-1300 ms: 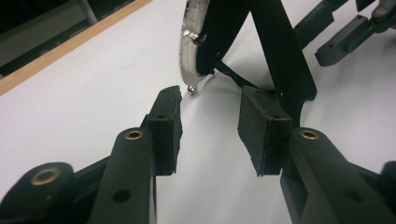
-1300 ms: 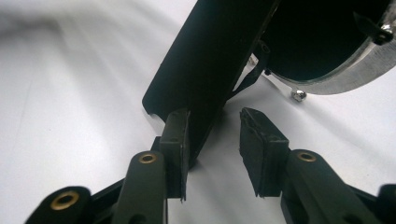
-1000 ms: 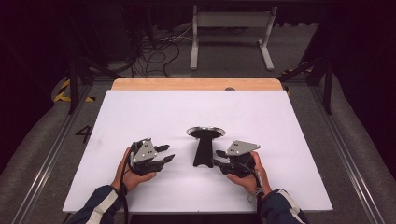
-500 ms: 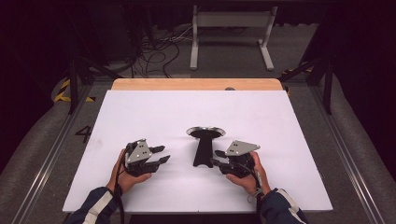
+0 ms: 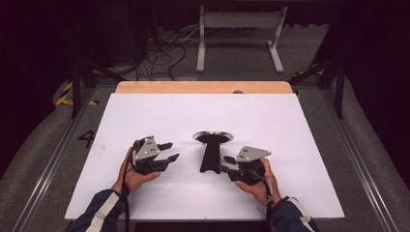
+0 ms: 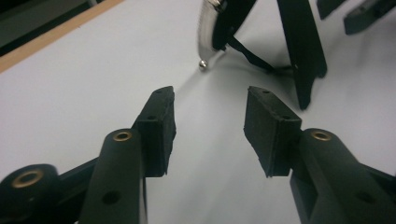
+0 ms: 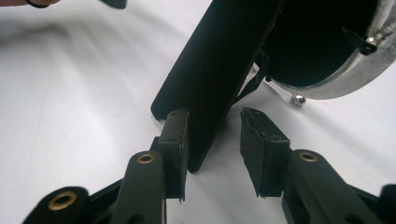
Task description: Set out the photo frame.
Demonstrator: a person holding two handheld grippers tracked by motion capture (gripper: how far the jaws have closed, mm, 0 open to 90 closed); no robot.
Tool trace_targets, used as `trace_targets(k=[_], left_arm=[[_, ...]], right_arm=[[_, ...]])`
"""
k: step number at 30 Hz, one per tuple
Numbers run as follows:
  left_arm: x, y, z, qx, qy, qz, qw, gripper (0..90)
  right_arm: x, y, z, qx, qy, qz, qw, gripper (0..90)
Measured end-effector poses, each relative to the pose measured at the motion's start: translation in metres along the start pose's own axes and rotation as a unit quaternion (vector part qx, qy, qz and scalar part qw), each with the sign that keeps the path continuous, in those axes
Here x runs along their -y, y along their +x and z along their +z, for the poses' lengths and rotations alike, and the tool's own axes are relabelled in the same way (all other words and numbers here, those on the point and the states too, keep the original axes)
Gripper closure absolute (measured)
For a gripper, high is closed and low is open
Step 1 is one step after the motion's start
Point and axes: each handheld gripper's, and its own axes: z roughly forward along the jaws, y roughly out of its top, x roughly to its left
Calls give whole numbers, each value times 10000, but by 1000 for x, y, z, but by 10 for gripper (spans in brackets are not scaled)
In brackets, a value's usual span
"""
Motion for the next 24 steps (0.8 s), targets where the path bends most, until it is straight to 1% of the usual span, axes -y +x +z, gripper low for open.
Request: trace_targets(k=[2, 3, 4, 5, 6, 7, 8, 9, 10, 11, 12, 13, 14, 15, 16, 17, 18, 19, 20, 22, 24], left_arm=[[-6, 2, 3, -3, -19, -78, 10000, 530], [-10, 4, 5, -18, -40, -75, 10000, 519], [-13, 5, 6, -7, -102, -104, 9999, 501], [-16, 6, 6, 57, -130, -169, 9998, 441], [-19, 6, 7, 127, -164, -153, 9997, 441], [-20, 6, 7, 111, -198, -119, 9997, 373], [-24, 5, 8, 41, -223, -106, 9997, 337], [-24, 5, 8, 41, -223, -106, 9997, 295], [-26, 5, 9, 55, -233, -131, 9996, 267], [-27, 5, 10, 59, -224, -133, 9996, 267], [-28, 5, 11, 48, -230, -129, 9996, 259], [-29, 5, 12, 87, -244, -151, 9996, 253], [-31, 6, 13, 110, -246, -156, 9995, 243], [-32, 6, 15, 100, -246, -171, 9995, 227], [-33, 7, 17, 107, -245, -202, 9994, 227], [-35, 8, 18, 137, -236, -212, 9994, 209], [-38, 8, 22, 125, -262, -205, 9994, 207], [-38, 8, 22, 125, -262, -205, 9994, 207], [-40, 9, 26, 183, -249, -201, 9993, 204], [-42, 9, 28, 207, -251, -180, 9993, 201], [-46, 9, 32, 209, -249, -154, 9994, 215]], right_arm=[[1, -1, 0, 6, 24, 30, 10000, 628], [1, -1, 0, -3, 24, 52, 10000, 628], [1, -1, 0, 4, 25, 54, 10000, 628], [2, 0, -1, 2, 19, 25, 10000, 618], [2, 0, -1, 2, 19, 25, 10000, 618], [3, 0, -3, 31, 26, 13, 10000, 584], [3, 0, -4, 39, 27, 16, 10000, 552], [3, 0, -4, 39, 27, 16, 10000, 552], [2, 1, -5, 49, 5, 15, 10000, 517], [2, 1, -5, 49, 5, 15, 10000, 517], [2, 1, -5, 105, 19, 0, 9999, 497], [2, 1, -6, 126, 18, -9, 9999, 478], [1, 1, -6, 130, -7, -1, 9999, 443], [1, 1, -6, 179, 13, 17, 9998, 375], [1, 1, -6, 179, 13, 17, 9998, 375], [0, 2, -5, 173, -6, 39, 9998, 307], [0, 2, -5, 206, 8, 52, 9998, 274], [0, 3, -4, 275, 40, 66, 9996, 214], [0, 4, -4, 320, 42, 74, 9995, 187], [0, 4, -3, 298, 44, 74, 9995, 186], [0, 6, -2, 265, 67, 55, 9996, 153]])
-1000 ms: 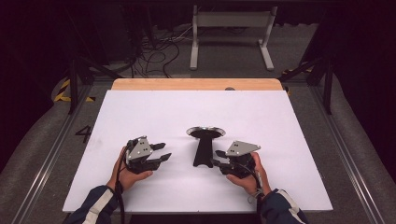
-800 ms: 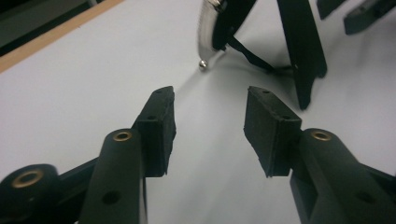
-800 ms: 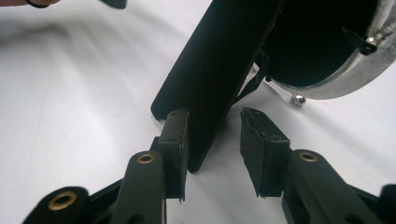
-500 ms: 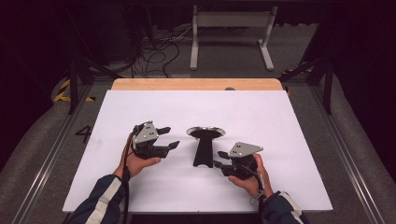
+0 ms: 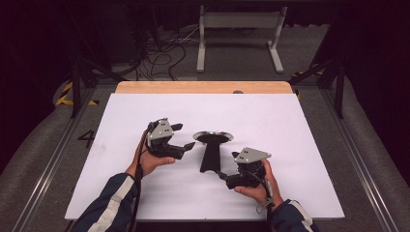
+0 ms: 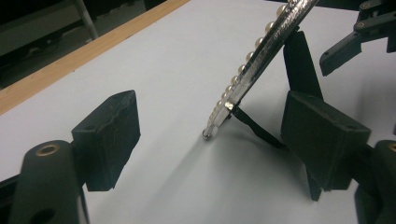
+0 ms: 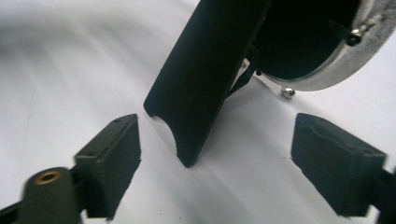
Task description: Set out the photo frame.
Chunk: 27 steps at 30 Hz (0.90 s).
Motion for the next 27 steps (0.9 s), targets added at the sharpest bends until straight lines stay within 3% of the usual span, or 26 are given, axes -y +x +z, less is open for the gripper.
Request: trace_targets(k=[6, 16, 18, 23, 24, 27], left_arm=[[-7, 0, 13, 14, 42, 80, 10000, 268], [-12, 3, 30, 141, 174, 129, 9997, 205], [-11, 2, 31, 145, 193, 218, 9995, 256], [-11, 0, 33, 394, 197, 310, 9986, 431], [-10, 0, 34, 422, 174, 315, 9985, 456], [-10, -2, 33, 508, 146, 373, 9979, 567]], right_arm=[[-1, 2, -1, -64, -57, -16, 10000, 133], [0, 2, 2, -104, 35, -28, 9999, 130], [0, 2, 2, -98, 37, -24, 9999, 136], [1, 2, 1, -105, 12, -8, 9999, 153], [1, 2, 1, -84, 0, -11, 10000, 172], [0, 4, -2, -142, -87, -62, 9998, 337]])
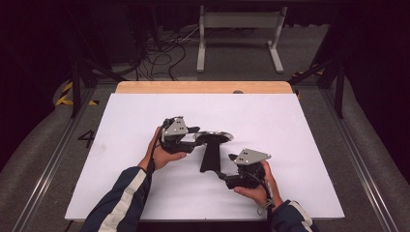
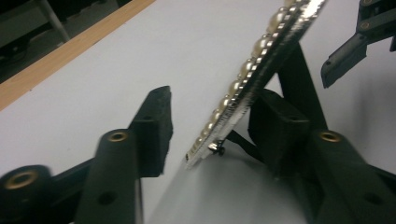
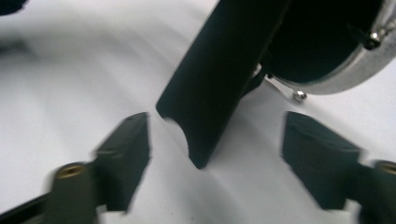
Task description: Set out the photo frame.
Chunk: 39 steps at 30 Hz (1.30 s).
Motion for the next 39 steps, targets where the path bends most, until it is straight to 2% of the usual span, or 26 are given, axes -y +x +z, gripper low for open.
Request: trace_targets(k=[2, 3, 4, 6, 7, 8, 9, 10, 13, 16, 17, 22, 31, 35, 39], left_arm=[[0, -3, 0, 47, 29, 84, 9999, 621], [0, -3, 0, 47, 29, 84, 9999, 648], [1, -4, 1, 7, 23, 102, 9999, 649], [2, -4, 0, 5, 7, 69, 10000, 652], [2, -4, 0, 5, 7, 69, 10000, 652], [4, -4, 0, 20, -42, 9, 10000, 652], [4, -4, 0, 20, -42, 9, 10000, 651], [5, -4, -1, 15, -50, -5, 10000, 652], [4, -5, -1, -21, -14, 43, 10000, 662], [0, -11, 1, -135, 110, 186, 9997, 681], [-2, -15, 2, -216, 184, 295, 9992, 696], [-4, -17, 3, -194, 207, 345, 9990, 729], [-4, -16, 3, -160, 204, 368, 9990, 731], [-6, -19, 3, -283, 309, 433, 9982, 734], [-9, -25, 2, -416, 414, 452, 9973, 740]], right_arm=[[-1, 2, -3, -44, -116, -58, 9999, 497], [-1, 2, -3, -44, -116, -58, 9999, 497], [-3, 4, -5, -30, -236, -123, 9996, 627], [-5, 6, -7, -72, -332, -139, 9993, 729], [-5, 6, -7, -72, -332, -139, 9993, 729], [-7, 8, -7, -80, -390, -119, 9991, 847], [-7, 8, -7, -80, -390, -119, 9991, 847], [-9, 10, -7, -98, -482, -89, 9988, 900], [-11, 12, -4, -144, -519, -26, 9985, 900], [-16, 18, 2, -87, -501, -18, 9987, 900], [-18, 23, 7, -69, -485, -31, 9988, 900], [-20, 32, 19, 44, -387, -7, 9992, 900], [-16, 34, 35, 168, -187, 56, 9997, 900], [-15, 41, 39, 556, -85, -26, 9984, 900], [-13, 45, 43, 770, 15, -41, 9970, 900]])
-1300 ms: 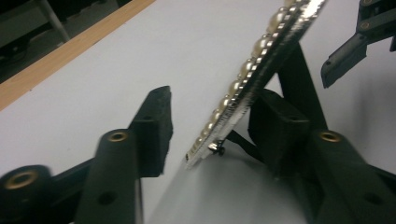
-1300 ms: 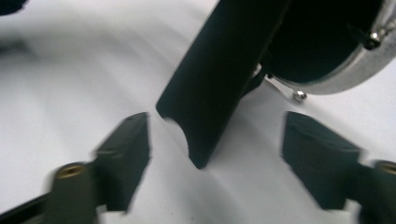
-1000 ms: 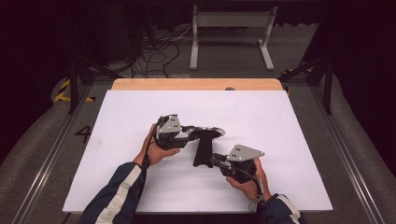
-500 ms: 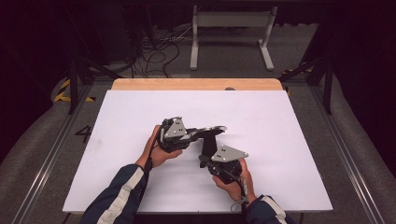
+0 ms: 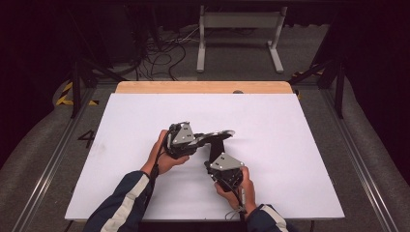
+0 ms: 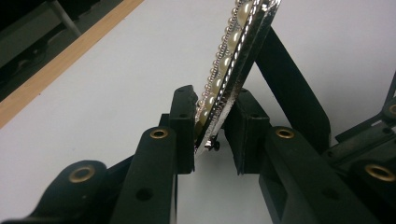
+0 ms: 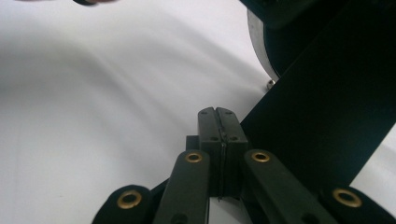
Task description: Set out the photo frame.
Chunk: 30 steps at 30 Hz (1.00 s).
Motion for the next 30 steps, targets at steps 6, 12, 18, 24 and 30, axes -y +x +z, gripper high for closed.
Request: trace_targets(k=[6, 12, 18, 24, 30], left_arm=[[0, -5, -4, -50, 35, -67, 10000, 759], [2, -7, -6, -72, 6, -162, 9998, 771], [3, -8, -7, -102, 20, -180, 9998, 771], [8, -6, -5, -77, -130, -334, 9993, 742], [17, -3, 1, 58, -129, -431, 9990, 684]], right_arm=[[1, 2, -1, 123, 84, 20, 9999, 900], [3, -5, -3, 90, 156, 211, 9996, 900], [5, -13, -7, 20, 133, 329, 9994, 900], [6, -17, -8, 21, 137, 355, 9993, 900], [7, -21, -9, 7, 122, 422, 9990, 900]])
